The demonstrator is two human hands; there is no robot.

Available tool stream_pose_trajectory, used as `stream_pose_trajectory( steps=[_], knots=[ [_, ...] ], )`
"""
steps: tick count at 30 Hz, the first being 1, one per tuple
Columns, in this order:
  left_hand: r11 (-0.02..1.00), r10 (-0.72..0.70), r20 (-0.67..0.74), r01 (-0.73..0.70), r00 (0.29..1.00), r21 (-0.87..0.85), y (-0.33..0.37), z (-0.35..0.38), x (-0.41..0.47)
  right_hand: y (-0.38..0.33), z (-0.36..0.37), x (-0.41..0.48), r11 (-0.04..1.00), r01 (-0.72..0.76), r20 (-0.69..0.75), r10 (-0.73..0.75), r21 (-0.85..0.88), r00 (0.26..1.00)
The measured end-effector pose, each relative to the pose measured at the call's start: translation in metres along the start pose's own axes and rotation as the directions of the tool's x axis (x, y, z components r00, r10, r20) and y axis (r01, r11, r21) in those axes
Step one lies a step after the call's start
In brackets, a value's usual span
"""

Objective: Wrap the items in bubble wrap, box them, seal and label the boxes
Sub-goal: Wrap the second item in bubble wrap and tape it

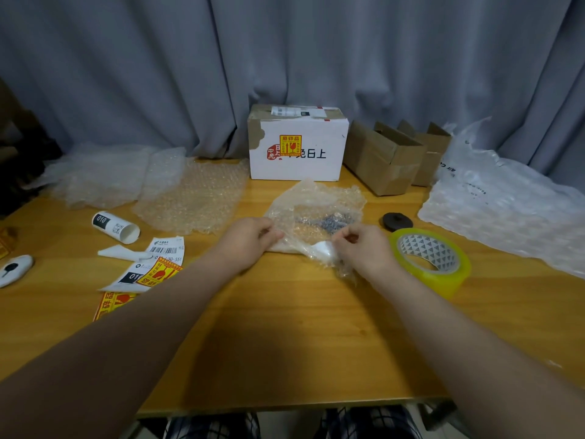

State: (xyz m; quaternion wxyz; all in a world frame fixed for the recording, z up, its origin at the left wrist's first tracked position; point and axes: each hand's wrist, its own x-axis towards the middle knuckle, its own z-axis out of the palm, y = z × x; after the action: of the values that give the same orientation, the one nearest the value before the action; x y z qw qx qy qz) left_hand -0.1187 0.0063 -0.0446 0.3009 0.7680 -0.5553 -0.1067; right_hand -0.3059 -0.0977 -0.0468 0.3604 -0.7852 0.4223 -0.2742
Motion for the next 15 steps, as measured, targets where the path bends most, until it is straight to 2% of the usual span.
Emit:
stream_pose_trajectory(
  steps=[2,5,7,8,9,11,12,13,15],
  knots=[
    [0.995,-0.065,0.026,0.067,0.998,-0.079,0.000,0.000,0.001,-0.001,-0.001,-0.007,0.986,0.111,0.060,-0.104,-0.124,0.993],
    [0.961,-0.103,0.095,0.124,0.990,-0.246,0.003,-0.003,-0.002,0.001,0.001,-0.012,0.937,0.200,0.224,-0.138,-0.286,0.965],
    [0.955,-0.089,0.052,0.100,0.995,-0.278,0.008,-0.006,-0.002,0.003,0.004,-0.010,0.895,0.243,0.255,-0.154,-0.373,0.955],
    [0.977,-0.037,-0.005,0.035,0.999,-0.210,0.009,-0.008,-0.001,0.002,0.005,-0.008,0.881,0.253,0.255,-0.158,-0.399,0.954],
    [0.996,0.054,-0.049,-0.057,0.997,-0.065,0.011,-0.010,0.000,0.000,0.005,-0.006,0.873,0.252,0.259,-0.152,-0.418,0.954],
    [0.940,0.229,0.043,-0.232,0.972,0.249,0.018,-0.012,0.000,-0.004,0.005,-0.003,0.863,0.260,0.285,-0.143,-0.432,0.948],
    [0.898,0.237,0.135,-0.270,0.962,0.347,0.023,-0.012,0.000,-0.004,0.004,-0.002,0.865,0.258,0.300,-0.133,-0.430,0.945],
    [0.872,0.188,0.206,-0.260,0.960,0.415,0.028,-0.012,0.000,-0.004,0.003,-0.002,0.870,0.250,0.317,-0.116,-0.425,0.941],
    [0.798,0.018,0.235,-0.155,0.972,0.582,0.031,-0.011,0.001,-0.005,0.000,-0.005,0.897,0.214,0.335,-0.080,-0.387,0.939]
  ],
)
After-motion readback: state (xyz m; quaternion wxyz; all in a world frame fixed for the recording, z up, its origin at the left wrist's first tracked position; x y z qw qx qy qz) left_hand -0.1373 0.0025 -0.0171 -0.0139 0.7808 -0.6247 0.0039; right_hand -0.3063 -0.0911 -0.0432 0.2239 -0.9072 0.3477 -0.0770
